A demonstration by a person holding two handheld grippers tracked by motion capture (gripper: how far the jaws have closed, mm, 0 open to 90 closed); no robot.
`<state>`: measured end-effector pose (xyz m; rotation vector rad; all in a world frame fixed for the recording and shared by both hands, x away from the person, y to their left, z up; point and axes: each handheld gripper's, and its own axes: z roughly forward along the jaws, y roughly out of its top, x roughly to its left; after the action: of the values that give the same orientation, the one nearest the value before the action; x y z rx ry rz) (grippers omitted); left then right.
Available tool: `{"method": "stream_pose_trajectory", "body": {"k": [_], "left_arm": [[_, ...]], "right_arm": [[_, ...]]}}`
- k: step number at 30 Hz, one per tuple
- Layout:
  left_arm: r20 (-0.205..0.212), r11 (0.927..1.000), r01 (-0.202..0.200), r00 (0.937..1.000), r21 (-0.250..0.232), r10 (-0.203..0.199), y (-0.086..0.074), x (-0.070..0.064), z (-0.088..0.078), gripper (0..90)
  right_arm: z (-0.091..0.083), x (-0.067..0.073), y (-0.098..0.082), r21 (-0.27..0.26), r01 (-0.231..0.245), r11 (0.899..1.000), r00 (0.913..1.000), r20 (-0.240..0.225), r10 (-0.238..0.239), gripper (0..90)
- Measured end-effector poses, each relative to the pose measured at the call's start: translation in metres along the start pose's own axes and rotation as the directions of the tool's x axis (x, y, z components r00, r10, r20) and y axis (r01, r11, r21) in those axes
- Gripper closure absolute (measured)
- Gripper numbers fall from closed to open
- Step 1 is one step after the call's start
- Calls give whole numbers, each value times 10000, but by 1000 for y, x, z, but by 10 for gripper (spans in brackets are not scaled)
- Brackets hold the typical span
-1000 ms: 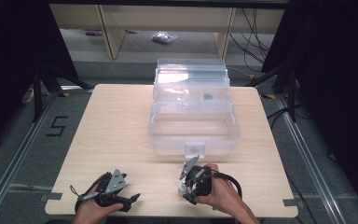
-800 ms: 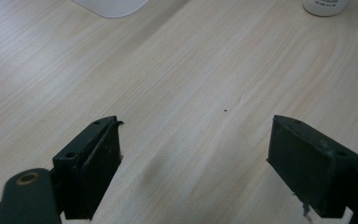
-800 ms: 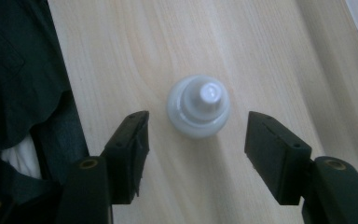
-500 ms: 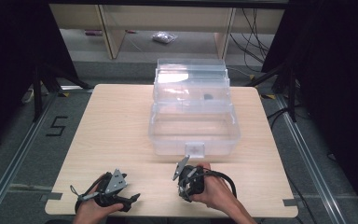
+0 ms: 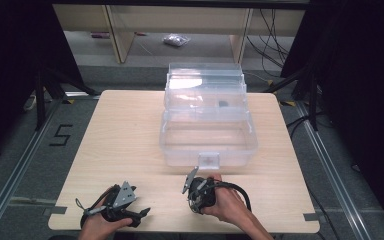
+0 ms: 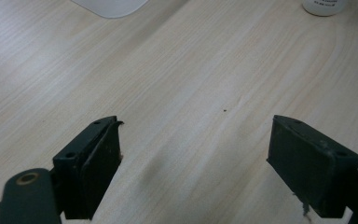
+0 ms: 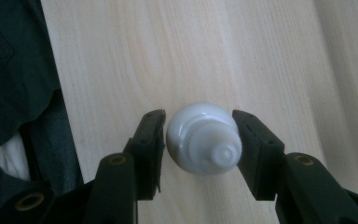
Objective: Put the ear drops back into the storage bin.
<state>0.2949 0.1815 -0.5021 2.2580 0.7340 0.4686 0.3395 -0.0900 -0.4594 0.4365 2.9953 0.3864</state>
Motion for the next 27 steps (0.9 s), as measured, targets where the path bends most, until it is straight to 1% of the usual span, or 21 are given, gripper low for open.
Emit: {"method": "stream_pose_trajectory", "body": {"k": [1, 2, 3, 4, 5, 8, 9, 10, 11, 13, 15, 16, 18, 19, 20, 21, 23, 24, 25, 26, 27], "left_arm": [[38, 10000, -1, 10000, -14, 1, 0, 0, 0, 165], [5, 10000, -22, 10000, 53, 22, 0, 0, 0, 165], [5, 10000, -22, 10000, 53, 22, 0, 0, 0, 165], [-3, 10000, 2, 10000, -27, -2, 0, 0, 0, 165], [-32, 10000, -51, 10000, 25, 51, 0, 0, -1, 165], [-32, 10000, -59, 10000, 71, 59, 0, 0, 0, 165], [-74, 10000, -60, 10000, 61, 60, 0, 0, 0, 165], [-35, 10000, -25, 10000, -1, 25, 0, 0, -1, 165], [-32, 10000, 8, 10000, -38, -8, 0, 0, -1, 165], [-20, 10000, 42, 10000, -42, -42, 0, -1, -1, 165], [-81, 10000, -29, 10000, 36, 30, 0, 0, 0, 165], [-65, 10000, -21, 10000, 28, 21, 0, 0, 0, 165], [-57, 10000, -16, 10000, 40, 16, 0, 0, 0, 165], [-57, 10000, -16, 10000, 40, 16, 0, 0, 0, 165], [-74, 9999, 103, 9999, 25, -103, 0, 0, 0, 165], [-50, 9999, 157, 9999, 11, -157, 0, 0, 0, 165], [-22, 9997, 228, 9997, -97, -228, 0, -1, -1, 165], [91, 9997, 190, 9998, -145, -189, 0, -1, 0, 165], [-71, 9998, 188, 9998, -16, -188, 0, -1, 0, 165], [32, 9997, 233, 9997, -51, -233, 0, -1, 0, 165], [-10, 9998, 191, 9998, -20, -191, 0, -1, -1, 165]], "right_arm": [[1, -2, 1, -33, 321, 9995, 9995, -18, -321, 576], [1, 1, 1, 46, -41, 10000, 10000, 60, 41, 585], [1, 1, 1, 46, -41, 10000, 10000, 60, 41, 585], [1, 0, 1, -3, 107, 9999, 9999, -15, -107, 597], [2, 0, 1, -70, 164, 9998, 9999, -32, -164, 598], [1, 1, 2, 45, 59, 10000, 10000, -14, -59, 600], [2, -2, 2, -101, 619, 9980, 9981, 26, -618, 602], [2, -2, 2, -109, 631, 9979, 9980, 33, -631, 602], [1, 0, 2, -19, 487, 9988, 9988, 80, -487, 602], [0, 0, 2, 15, 432, 9991, 9991, 37, -432, 602], [-4, 0, 1, -62, 314, 9995, 9994, 141, -313, 602], [-8, -1, 0, -215, 259, 9994, 9996, 100, -257, 602], [-12, -2, -2, -218, 79, 9997, 9999, 130, -77, 602], [-12, -2, -2, -218, 79, 9997, 9999, 130, -77, 602], [-14, -5, -3, -331, 193, 9993, 9997, 120, -190, 602], [-16, -5, -5, -420, -240, 9988, 9997, -55, 238, 602], [-17, -7, -6, -539, -190, 9984, 9998, -120, 184, 602], [-19, -6, -7, -423, -467, 9980, 9989, -91, 463, 602], [-20, -11, -9, -635, -166, 9978, 9998, -104, 159, 602], [-20, -12, -10, -700, -43, 9975, 9999, -113, 35, 602], [-22, -12, -11, -618, -350, 9975, 9993, -157, 341, 602]]}}
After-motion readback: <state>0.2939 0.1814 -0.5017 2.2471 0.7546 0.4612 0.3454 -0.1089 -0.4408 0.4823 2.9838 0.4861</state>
